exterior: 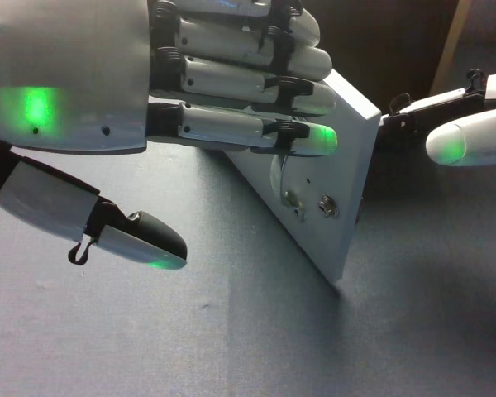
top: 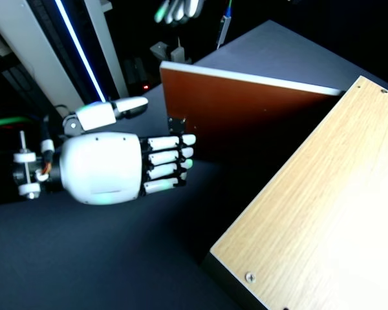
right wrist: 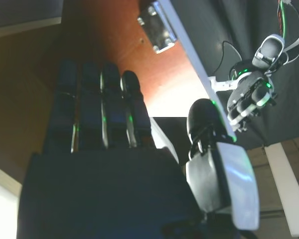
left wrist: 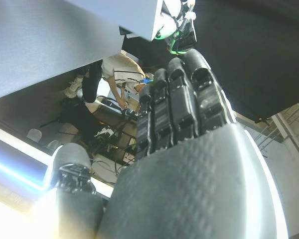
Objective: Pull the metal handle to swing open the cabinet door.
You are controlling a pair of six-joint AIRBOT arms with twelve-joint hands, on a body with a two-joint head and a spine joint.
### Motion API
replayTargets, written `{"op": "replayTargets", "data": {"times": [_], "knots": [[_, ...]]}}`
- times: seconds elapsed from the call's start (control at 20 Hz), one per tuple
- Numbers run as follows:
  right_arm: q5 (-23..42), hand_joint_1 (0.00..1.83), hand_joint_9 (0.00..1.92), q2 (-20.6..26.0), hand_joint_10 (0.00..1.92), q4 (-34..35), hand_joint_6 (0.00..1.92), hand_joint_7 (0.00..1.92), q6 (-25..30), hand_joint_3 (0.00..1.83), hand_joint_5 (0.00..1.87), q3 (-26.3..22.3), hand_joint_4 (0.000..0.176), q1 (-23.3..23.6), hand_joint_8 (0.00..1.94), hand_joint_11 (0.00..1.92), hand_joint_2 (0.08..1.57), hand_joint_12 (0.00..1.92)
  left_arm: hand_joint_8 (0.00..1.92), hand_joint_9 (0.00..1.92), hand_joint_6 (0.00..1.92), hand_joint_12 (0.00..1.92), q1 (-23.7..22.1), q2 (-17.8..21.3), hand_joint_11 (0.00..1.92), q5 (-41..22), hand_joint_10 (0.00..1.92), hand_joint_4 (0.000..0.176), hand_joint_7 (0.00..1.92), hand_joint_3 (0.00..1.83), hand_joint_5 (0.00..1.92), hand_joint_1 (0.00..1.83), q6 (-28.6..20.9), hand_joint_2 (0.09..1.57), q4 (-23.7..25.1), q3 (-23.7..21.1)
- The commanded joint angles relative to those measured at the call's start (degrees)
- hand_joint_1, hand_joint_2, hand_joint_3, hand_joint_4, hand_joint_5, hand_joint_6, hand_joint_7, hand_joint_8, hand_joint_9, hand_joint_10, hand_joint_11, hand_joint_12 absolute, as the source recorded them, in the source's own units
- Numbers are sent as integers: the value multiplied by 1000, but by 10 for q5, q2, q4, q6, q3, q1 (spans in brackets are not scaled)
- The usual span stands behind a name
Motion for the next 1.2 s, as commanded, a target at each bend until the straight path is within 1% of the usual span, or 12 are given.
{"op": "replayTargets", "data": {"times": [0.0,0.15,0.35,0.45,0.6,0.7,0.85,0.95,1.15], "knots": [[45,0,271,3,2,38,1,305,2,0,273,-2,0,3,1,0,1282,710,7,265,9,678,-7,4,0,-13,7,0,287,1,243,0,2,1216,-56,0],[64,0,267,2,0,37,0,299,2,1,263,-6,0,0,1,0,1284,704,8,274,12,683,-7,4,0,-13,8,0,295,6,258,0,2,1228,-56,0],[80,0,279,2,4,33,3,315,2,2,278,-15,0,-3,3,0,1291,747,3,283,2,700,-7,4,0,-13,6,0,299,10,255,0,2,1244,-56,0],[92,0,288,2,3,33,1,316,2,1,278,-18,0,-5,0,0,1290,789,0,267,0,659,-7,4,0,-13,0,0,278,6,237,0,2,1248,-56,0],[101,0,289,1,2,33,2,319,-24,4,284,-21,0,-5,1,0,1299,792,2,266,1,656,-7,4,0,-13,1,0,281,5,240,0,2,1250,-56,0],[106,0,282,-3,0,33,3,315,-29,5,285,-21,0,-5,0,0,1301,790,3,272,1,658,-7,4,0,-13,4,0,286,5,239,0,2,1250,-56,0],[109,0,276,-8,2,33,2,313,-54,3,286,-21,0,-5,2,0,1301,773,2,272,0,659,-7,4,0,-13,3,0,285,4,232,0,2,1250,-56,0],[110,0,282,-13,3,33,1,315,-80,1,284,-21,0,-5,2,0,1299,797,1,266,1,660,-7,4,0,-13,0,0,284,4,230,0,2,1250,-56,0],[110,0,283,-19,2,33,1,315,-84,1,286,-20,0,-4,1,0,1300,802,5,279,5,666,-7,4,0,-13,5,0,295,7,242,0,2,1260,-56,0]]}}
